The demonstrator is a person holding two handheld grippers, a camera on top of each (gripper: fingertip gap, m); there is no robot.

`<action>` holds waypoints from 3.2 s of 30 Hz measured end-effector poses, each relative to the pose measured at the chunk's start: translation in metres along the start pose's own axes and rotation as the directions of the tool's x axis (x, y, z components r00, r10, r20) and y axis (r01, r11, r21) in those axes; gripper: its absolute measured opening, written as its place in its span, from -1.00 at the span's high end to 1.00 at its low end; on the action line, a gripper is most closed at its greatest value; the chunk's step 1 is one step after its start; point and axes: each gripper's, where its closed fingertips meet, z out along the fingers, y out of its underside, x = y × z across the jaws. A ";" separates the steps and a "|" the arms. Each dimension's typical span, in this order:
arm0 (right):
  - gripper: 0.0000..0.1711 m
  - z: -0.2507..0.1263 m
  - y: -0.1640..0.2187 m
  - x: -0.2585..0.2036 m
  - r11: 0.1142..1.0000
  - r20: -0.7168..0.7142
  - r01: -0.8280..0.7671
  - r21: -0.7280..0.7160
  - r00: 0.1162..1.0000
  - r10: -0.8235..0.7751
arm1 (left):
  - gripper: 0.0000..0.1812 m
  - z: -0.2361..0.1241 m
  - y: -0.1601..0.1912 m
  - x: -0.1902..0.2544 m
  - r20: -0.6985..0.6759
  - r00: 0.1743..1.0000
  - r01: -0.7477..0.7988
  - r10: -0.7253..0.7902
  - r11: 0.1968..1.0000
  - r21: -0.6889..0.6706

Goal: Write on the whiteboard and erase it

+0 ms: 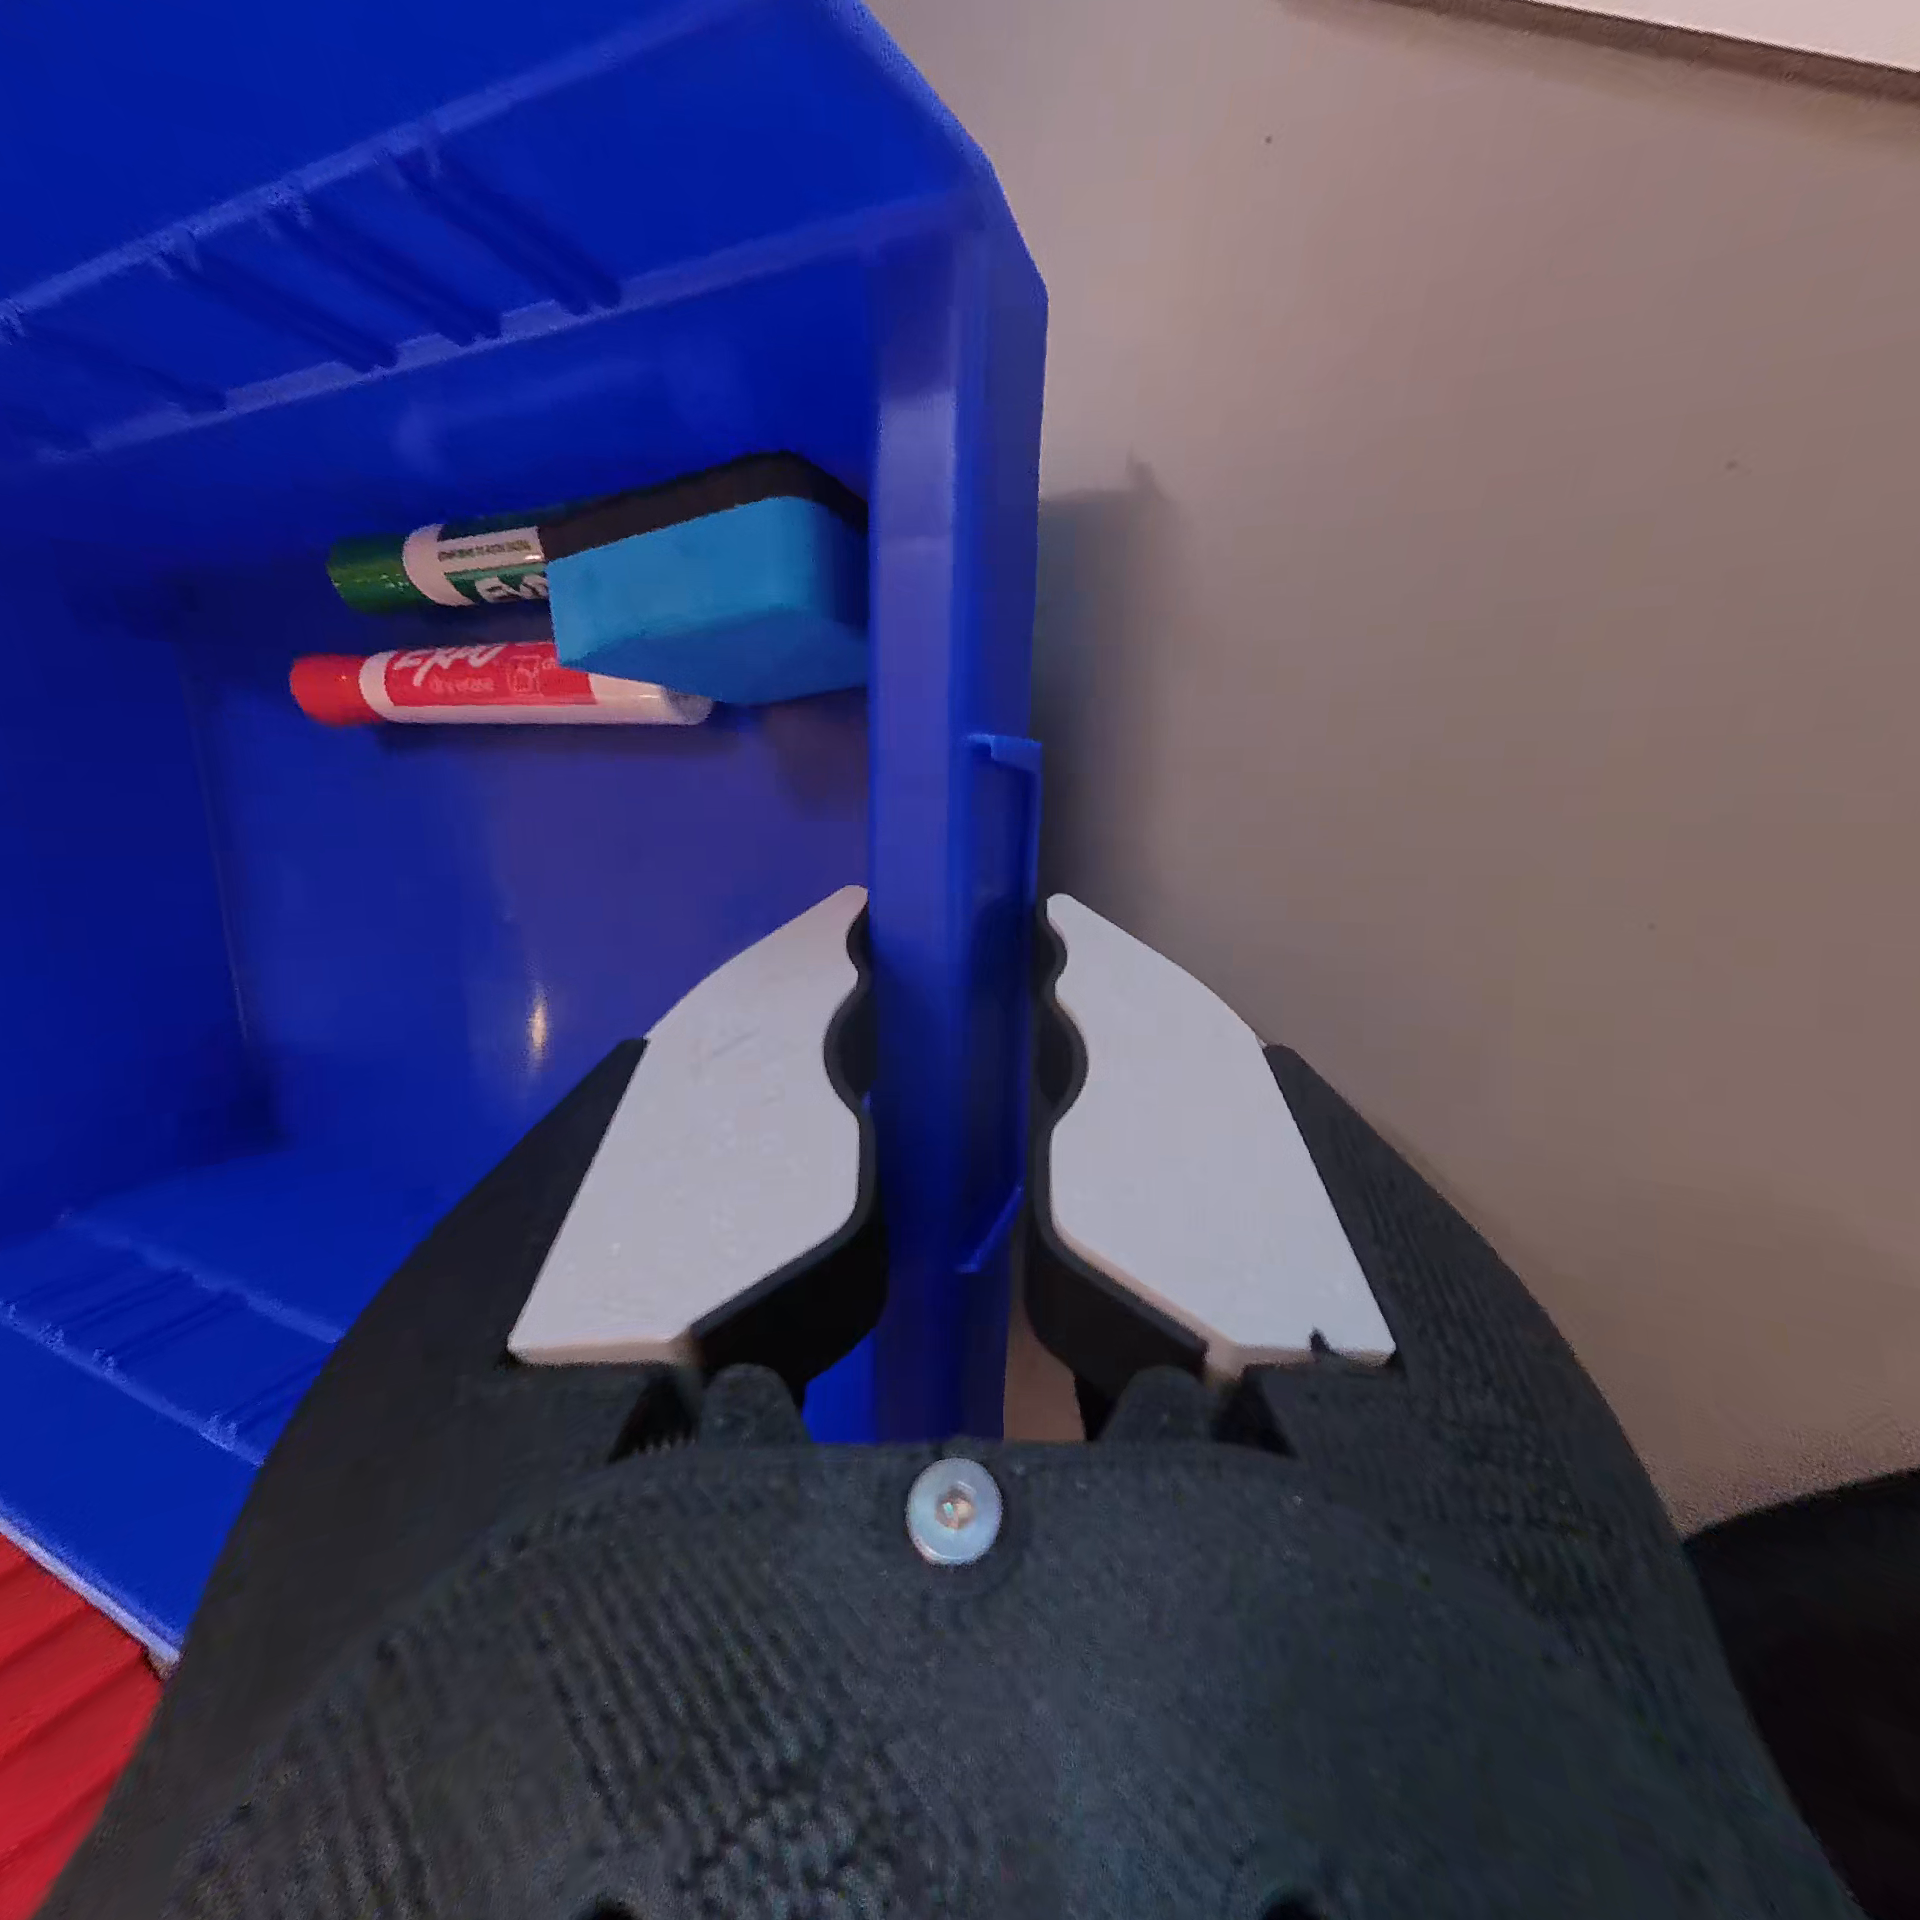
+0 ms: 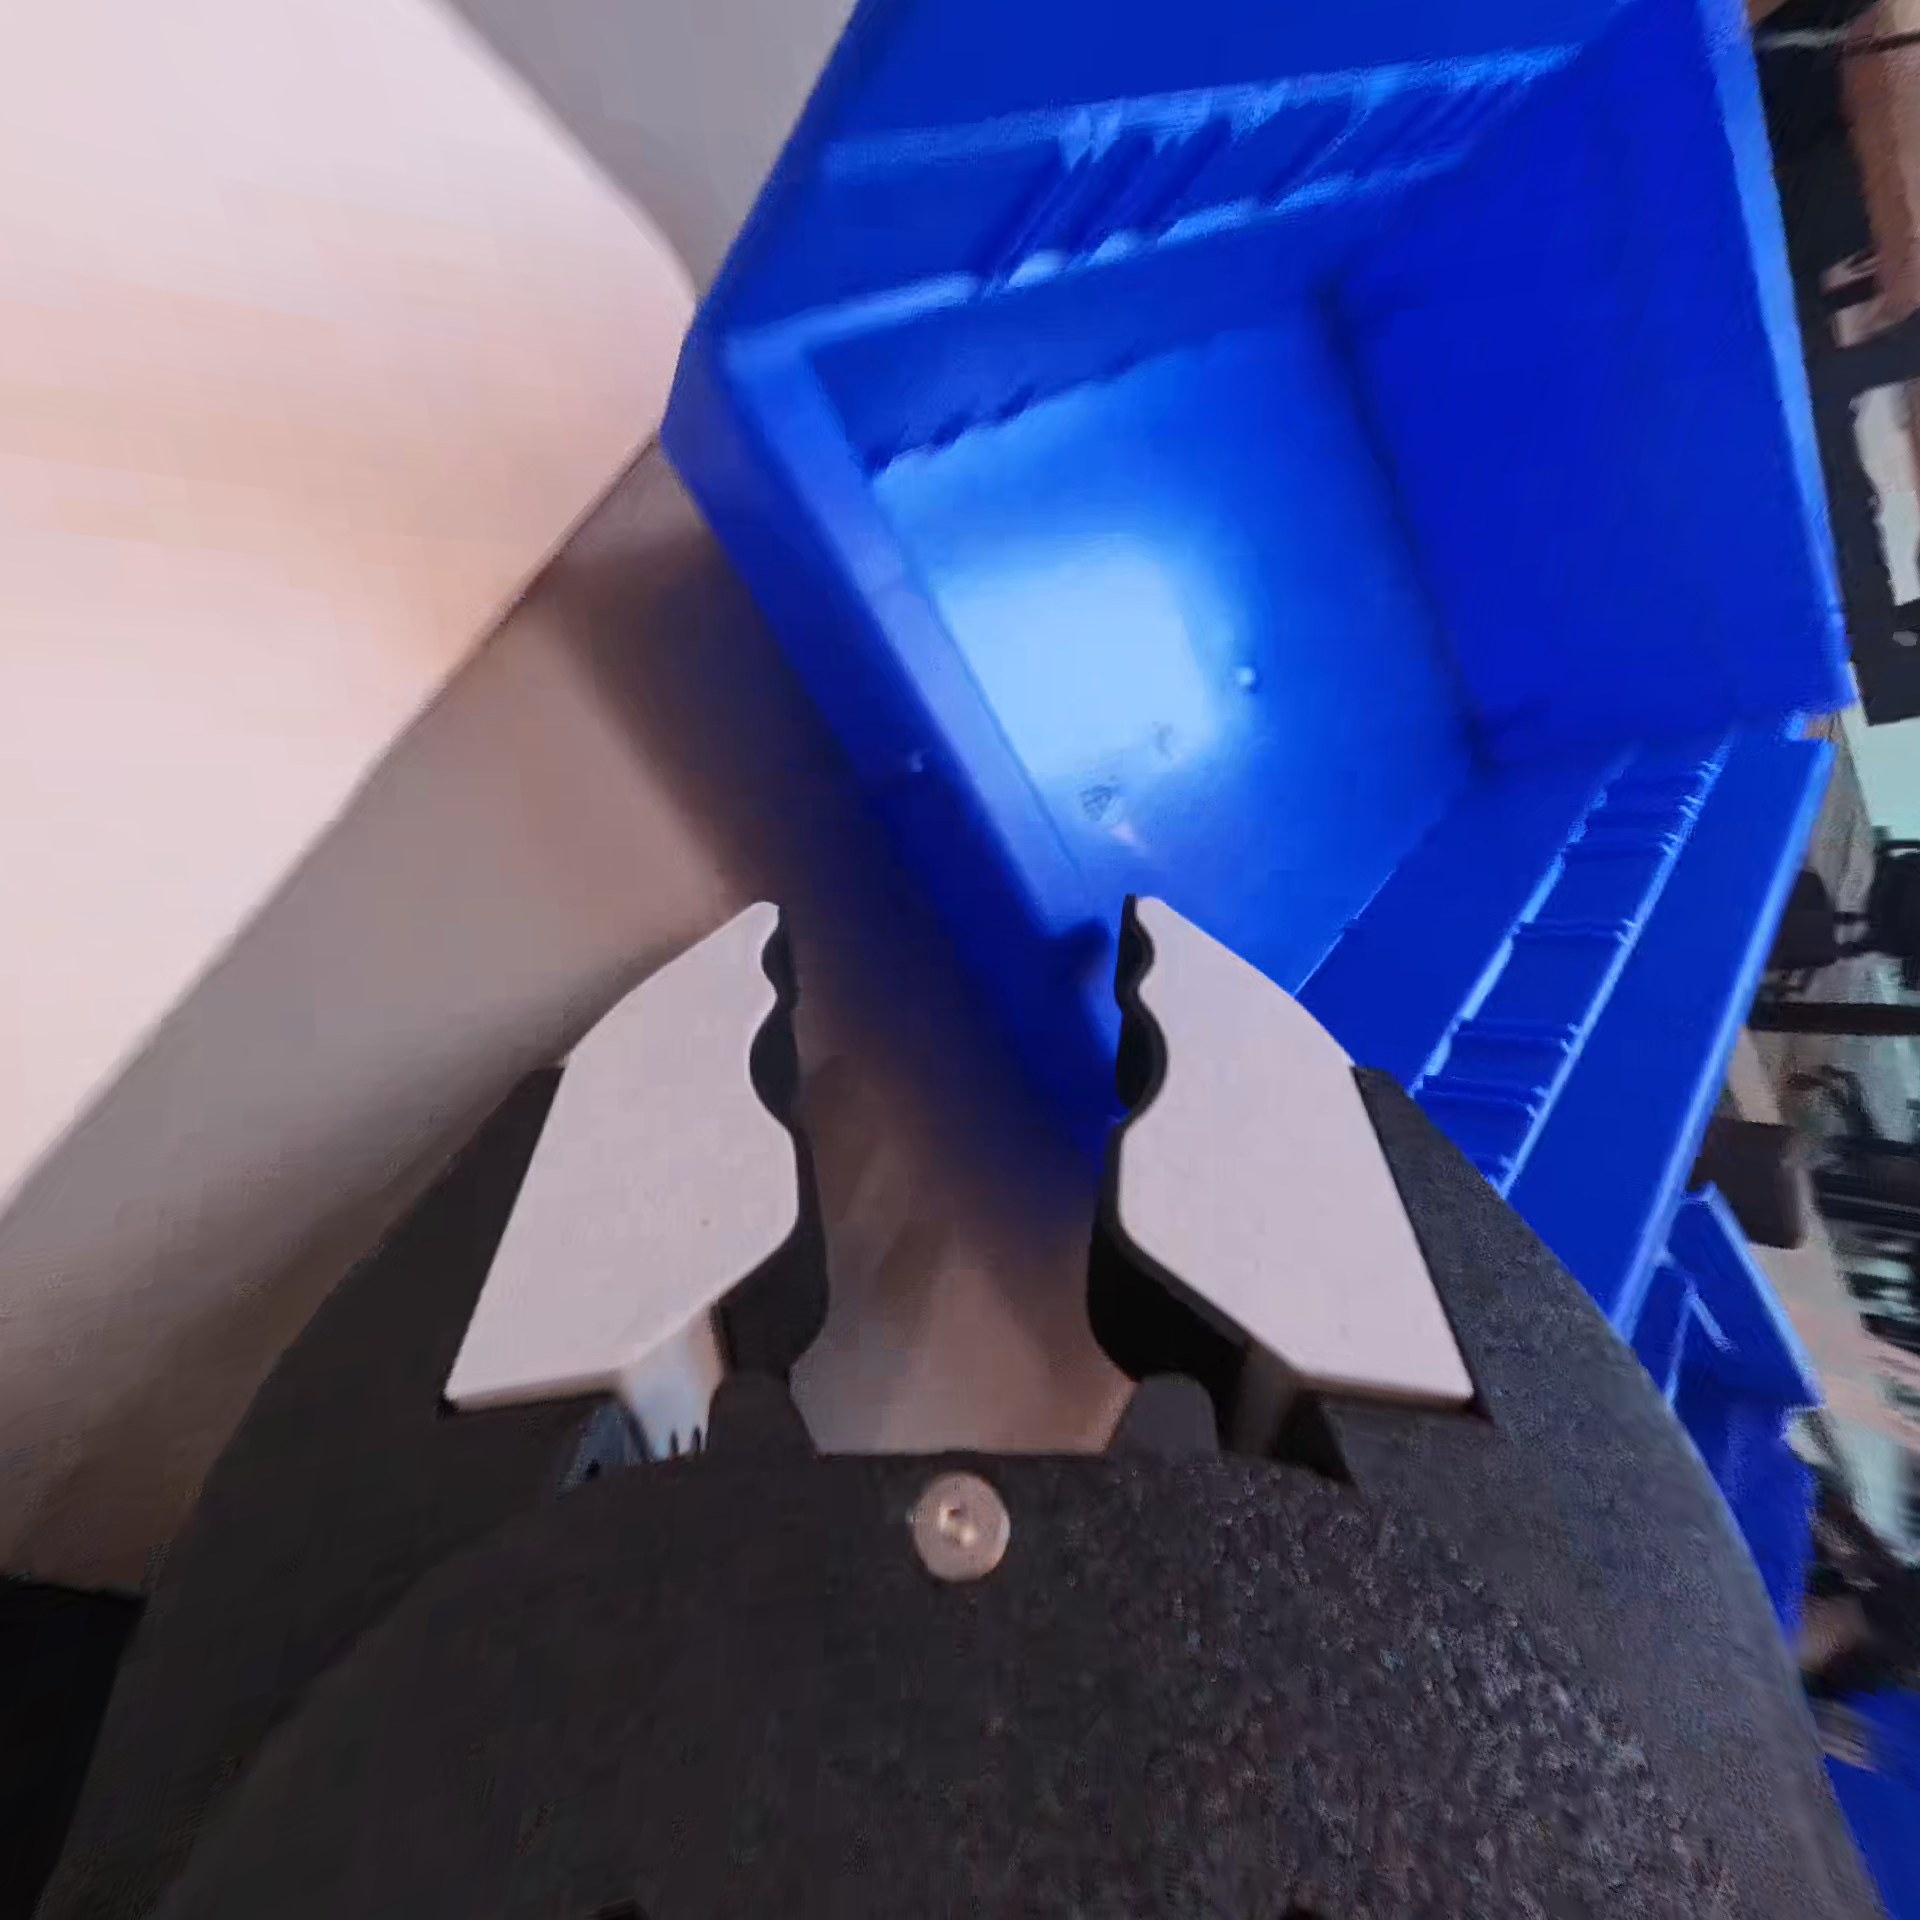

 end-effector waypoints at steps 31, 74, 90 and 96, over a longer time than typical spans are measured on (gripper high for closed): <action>0.49 -0.017 -0.110 -0.024 0.854 0.171 -0.211 0.476 0.975 0.146 | 0.62 -0.030 -0.083 -0.084 -0.211 0.876 0.477 -0.433 0.838 0.263; 0.62 -0.018 -0.112 -0.038 0.854 0.219 -0.207 0.477 0.969 0.113 | 0.42 0.013 -0.046 -0.054 -0.327 0.897 0.273 -0.297 0.955 -0.118; 0.60 -0.031 -0.113 -0.015 0.810 0.200 -0.284 0.514 0.957 0.209 | 0.35 0.045 -0.078 -0.092 -0.421 0.762 0.521 -0.492 0.852 -0.051; 0.61 -0.031 -0.113 -0.016 0.818 0.183 -0.263 0.512 0.963 0.195 | 0.32 0.071 -0.063 -0.092 -0.326 0.758 0.551 -0.565 0.822 -0.145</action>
